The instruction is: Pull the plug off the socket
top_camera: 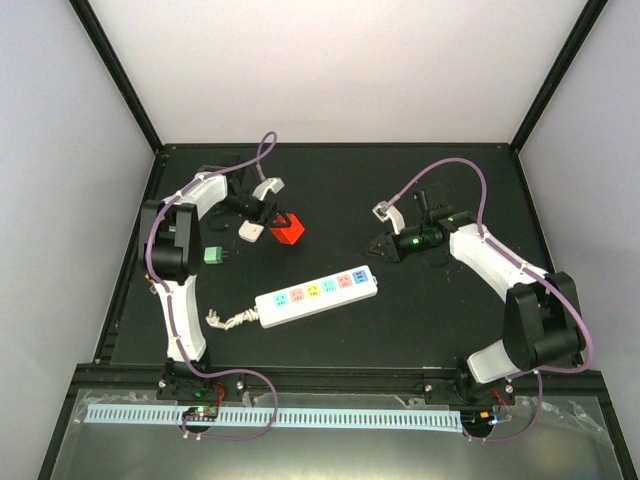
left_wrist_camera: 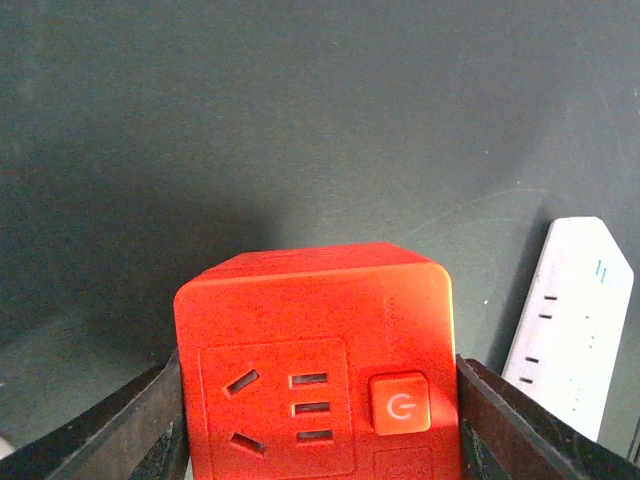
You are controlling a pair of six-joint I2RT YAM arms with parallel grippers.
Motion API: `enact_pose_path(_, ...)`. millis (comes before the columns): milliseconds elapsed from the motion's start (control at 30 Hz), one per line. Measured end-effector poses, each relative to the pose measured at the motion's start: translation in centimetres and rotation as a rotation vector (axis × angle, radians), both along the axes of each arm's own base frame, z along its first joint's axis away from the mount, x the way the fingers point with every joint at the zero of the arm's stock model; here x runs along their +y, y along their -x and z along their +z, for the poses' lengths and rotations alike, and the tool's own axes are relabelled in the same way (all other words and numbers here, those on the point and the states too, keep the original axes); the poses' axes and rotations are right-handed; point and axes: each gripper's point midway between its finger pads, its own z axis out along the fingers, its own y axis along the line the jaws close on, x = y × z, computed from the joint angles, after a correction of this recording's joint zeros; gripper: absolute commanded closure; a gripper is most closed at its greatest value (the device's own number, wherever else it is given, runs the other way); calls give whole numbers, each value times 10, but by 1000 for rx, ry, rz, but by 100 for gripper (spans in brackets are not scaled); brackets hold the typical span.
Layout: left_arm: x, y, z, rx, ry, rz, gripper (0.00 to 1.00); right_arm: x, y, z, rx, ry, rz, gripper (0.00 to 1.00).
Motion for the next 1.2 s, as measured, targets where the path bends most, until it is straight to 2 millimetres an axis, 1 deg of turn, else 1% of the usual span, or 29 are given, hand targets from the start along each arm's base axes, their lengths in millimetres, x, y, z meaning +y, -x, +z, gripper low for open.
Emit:
enact_pose_path(100, 11, -6, -5, -11, -45, 26, 19, 0, 0, 0, -2, 1, 3, 67)
enact_pose_path(233, 22, -12, -7, -20, -73, 56, 14, 0, 0, 1, -6, 2, 7, 65)
enact_pose_path(367, 29, -15, -5, -37, -108, 72, 3, 1, -1, 4, -20, 0, 11, 62)
enact_pose_path(433, 32, -17, -3, -54, -133, 80, 1, 1, -2, 5, -29, 2, 14, 60)
enact_pose_path(533, 38, -19, 9, -94, -166, 93, 1, 2, -6, 8, -62, 15, 19, 57)
enact_pose_path(600, 42, -20, 22, -132, -191, 103, 1, 4, -10, 14, -97, 20, 26, 53)
enact_pose_path(700, 47, -21, 47, -198, -216, 118, 1, 11, -15, 23, -154, 35, 48, 42)
enact_pose_path(733, 48, -21, 58, -227, -221, 122, 1, 16, -16, 25, -179, 42, 65, 37)
enact_pose_path(867, 52, -15, 96, -306, -225, 135, 1, 36, -13, 29, -261, 76, 142, 24)
enact_pose_path(1000, 59, 3, 127, -360, -224, 154, 1, 62, -2, 23, -351, 136, 245, 10)
enact_pose_path(1100, 68, 21, 150, -396, -218, 180, 1, 83, 10, 16, -418, 184, 326, 5)
enact_pose_path(1200, 76, 34, 173, -424, -190, 210, 1, 105, 21, 8, -483, 232, 411, 3)
